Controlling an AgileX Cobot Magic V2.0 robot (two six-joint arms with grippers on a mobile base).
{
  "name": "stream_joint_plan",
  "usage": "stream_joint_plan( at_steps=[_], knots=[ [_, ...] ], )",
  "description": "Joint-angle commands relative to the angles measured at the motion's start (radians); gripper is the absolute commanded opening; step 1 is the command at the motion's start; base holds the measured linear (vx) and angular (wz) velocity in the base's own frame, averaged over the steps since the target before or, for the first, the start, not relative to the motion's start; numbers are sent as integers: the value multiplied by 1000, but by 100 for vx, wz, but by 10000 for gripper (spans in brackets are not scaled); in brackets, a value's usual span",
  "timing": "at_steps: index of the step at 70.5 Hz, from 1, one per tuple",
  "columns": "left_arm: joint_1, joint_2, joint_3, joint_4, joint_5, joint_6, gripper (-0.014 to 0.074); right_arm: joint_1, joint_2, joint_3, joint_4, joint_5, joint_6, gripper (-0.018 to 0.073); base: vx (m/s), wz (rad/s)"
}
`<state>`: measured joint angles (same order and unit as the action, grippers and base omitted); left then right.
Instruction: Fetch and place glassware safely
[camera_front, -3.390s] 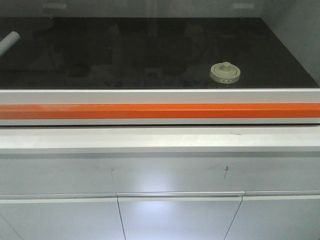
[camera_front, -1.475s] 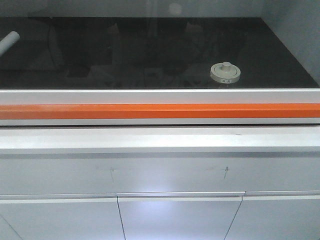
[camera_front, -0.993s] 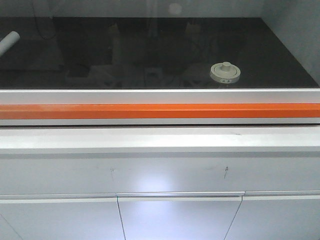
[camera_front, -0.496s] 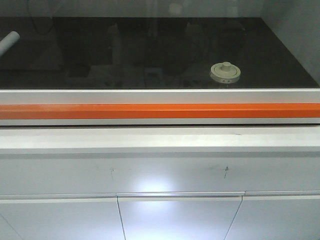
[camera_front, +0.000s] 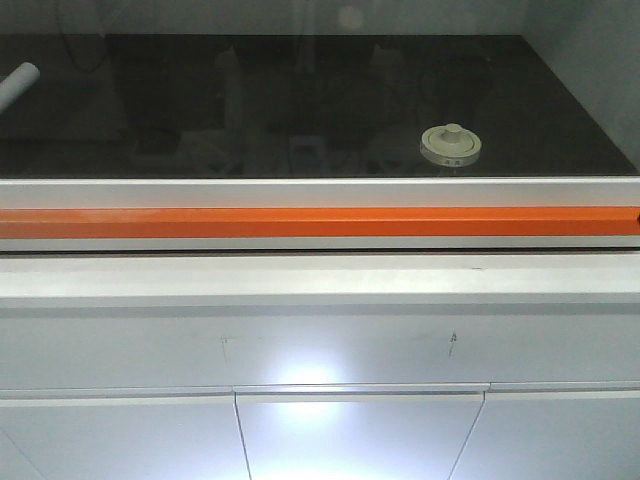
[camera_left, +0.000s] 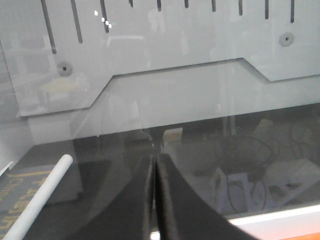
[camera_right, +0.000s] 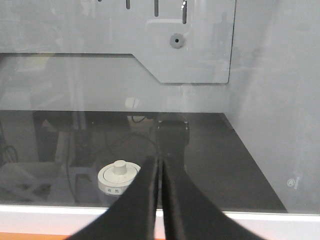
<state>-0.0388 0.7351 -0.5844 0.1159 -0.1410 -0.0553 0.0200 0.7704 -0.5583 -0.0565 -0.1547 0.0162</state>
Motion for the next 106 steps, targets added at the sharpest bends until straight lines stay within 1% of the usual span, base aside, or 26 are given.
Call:
stream_joint_plan(
  at_steps=[1, 5, 10, 20, 32, 38, 51, 60, 84, 106],
  knots=[
    [-7, -2, 49, 14, -181, -3, -7, -4, -4, 47, -31, -196, -3, -1, 0, 0],
    [-7, -2, 110, 14, -250, 0, -7, -4, 5, 105, -31, -278, -3, -1, 0, 0],
    [-7, -1, 171, 13, -300, 0, -7, -4, 21, 174, -31, -367, -3, -1, 0, 0],
    [-7, 41, 261, 13, -363, 0, -7, -4, 91, 254, -32, -444, -4, -1, 0, 0],
    [-7, 131, 284, 13, -445, 0, -7, -4, 195, 268, -34, -510, -16, -1, 0, 0],
    [-7, 178, 284, 13, -488, 0, -7, -4, 257, 268, -34, -559, -42, -1, 0, 0],
    [-7, 242, 284, 13, -576, 0, -7, -4, 419, 268, -34, -734, -45, -1, 0, 0],
    [-7, 255, 284, 13, -593, 0, -7, -4, 523, 268, -34, -813, -53, -1, 0, 0],
    [-7, 255, 284, 14, -593, 0, -7, -4, 784, 265, -34, -1042, -82, -1, 0, 0],
    [-7, 257, 284, 14, -593, 0, -7, -4, 884, 259, -29, -1126, -112, -1, 0, 0]
  ],
)
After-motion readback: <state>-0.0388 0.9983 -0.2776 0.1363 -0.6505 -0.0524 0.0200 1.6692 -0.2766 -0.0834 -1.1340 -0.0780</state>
